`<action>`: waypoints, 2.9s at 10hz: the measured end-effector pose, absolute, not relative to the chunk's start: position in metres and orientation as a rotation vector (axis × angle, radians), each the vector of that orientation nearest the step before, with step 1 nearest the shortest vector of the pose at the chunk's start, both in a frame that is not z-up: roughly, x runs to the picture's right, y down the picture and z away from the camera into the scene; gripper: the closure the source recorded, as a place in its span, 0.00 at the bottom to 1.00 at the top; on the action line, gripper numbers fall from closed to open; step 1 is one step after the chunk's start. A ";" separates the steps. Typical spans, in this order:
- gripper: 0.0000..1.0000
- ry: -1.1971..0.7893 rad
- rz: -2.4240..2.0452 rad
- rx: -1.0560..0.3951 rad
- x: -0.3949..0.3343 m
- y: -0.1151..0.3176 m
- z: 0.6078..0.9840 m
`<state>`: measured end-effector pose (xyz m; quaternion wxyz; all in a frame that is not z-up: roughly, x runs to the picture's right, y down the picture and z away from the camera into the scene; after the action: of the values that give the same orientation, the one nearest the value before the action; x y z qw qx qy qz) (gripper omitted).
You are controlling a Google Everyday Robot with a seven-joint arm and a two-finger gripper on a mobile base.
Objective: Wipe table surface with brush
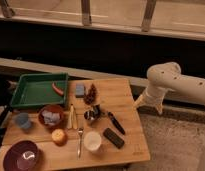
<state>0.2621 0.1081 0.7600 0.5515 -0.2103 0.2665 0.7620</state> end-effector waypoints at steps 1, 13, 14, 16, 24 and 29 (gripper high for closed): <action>0.20 0.630 1.802 -0.497 0.262 0.108 0.760; 0.20 0.630 1.802 -0.497 0.262 0.108 0.760; 0.20 0.630 1.802 -0.497 0.262 0.108 0.760; 0.20 0.629 1.800 -0.497 0.262 0.108 0.759; 0.20 0.514 1.602 -0.553 0.218 0.105 0.761; 0.20 0.382 1.295 -0.650 0.129 0.106 0.770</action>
<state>0.1291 0.1061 0.7704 0.7323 -0.2953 0.1735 0.5886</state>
